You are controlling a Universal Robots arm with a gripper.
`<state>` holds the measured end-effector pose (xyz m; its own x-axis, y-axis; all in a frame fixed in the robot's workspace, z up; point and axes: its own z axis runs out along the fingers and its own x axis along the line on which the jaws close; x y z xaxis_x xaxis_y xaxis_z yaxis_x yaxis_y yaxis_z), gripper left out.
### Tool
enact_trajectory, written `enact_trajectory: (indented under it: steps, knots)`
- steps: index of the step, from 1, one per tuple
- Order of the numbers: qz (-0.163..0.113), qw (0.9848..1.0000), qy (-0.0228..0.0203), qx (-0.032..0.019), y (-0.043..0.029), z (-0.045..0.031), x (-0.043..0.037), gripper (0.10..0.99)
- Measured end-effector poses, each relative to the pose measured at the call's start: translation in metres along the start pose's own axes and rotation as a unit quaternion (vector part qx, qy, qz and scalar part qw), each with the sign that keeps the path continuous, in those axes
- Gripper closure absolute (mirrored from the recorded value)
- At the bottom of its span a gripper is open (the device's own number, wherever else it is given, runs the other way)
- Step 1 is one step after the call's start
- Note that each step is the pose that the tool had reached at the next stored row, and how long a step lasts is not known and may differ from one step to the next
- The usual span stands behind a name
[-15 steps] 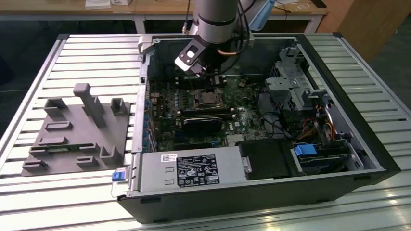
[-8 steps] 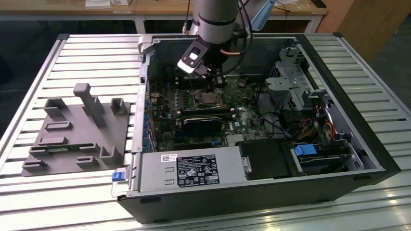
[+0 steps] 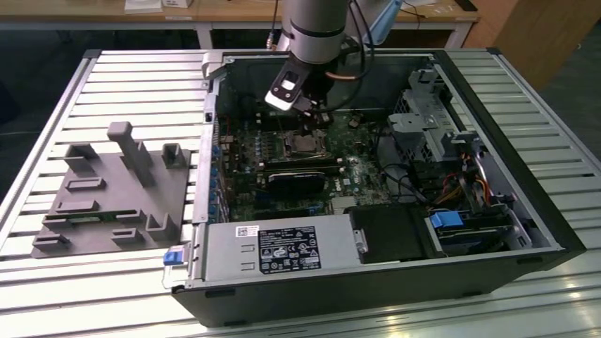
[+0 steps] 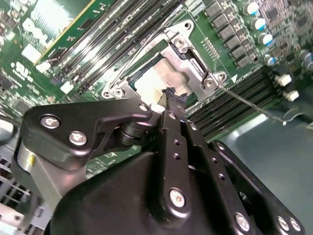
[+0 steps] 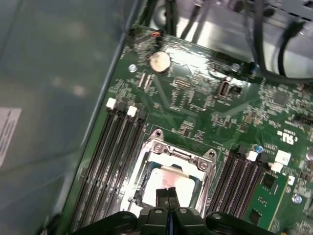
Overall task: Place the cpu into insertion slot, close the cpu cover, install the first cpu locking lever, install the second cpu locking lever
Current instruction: 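Close the cpu cover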
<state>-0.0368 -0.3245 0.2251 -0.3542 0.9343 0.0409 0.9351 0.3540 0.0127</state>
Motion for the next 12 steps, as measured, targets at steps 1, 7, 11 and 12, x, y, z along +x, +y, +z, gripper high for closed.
enact_trajectory:
  steps: [1, 7, 11, 12]
  knots:
    - [-0.008, 1.0, 0.0001, 0.0004, 0.0, 0.0, 0.0, 0.98]
    - [-0.058, 0.9983, 0.0007, 0.0024, 0.0, 0.0001, 0.0, 0.98]
    - [-0.09, 0.9959, 0.0011, 0.0037, 0.0, 0.0001, 0.0, 0.98]
    - [-0.099, 0.9951, 0.0013, 0.0041, 0.0, 0.0001, 0.0, 0.98]
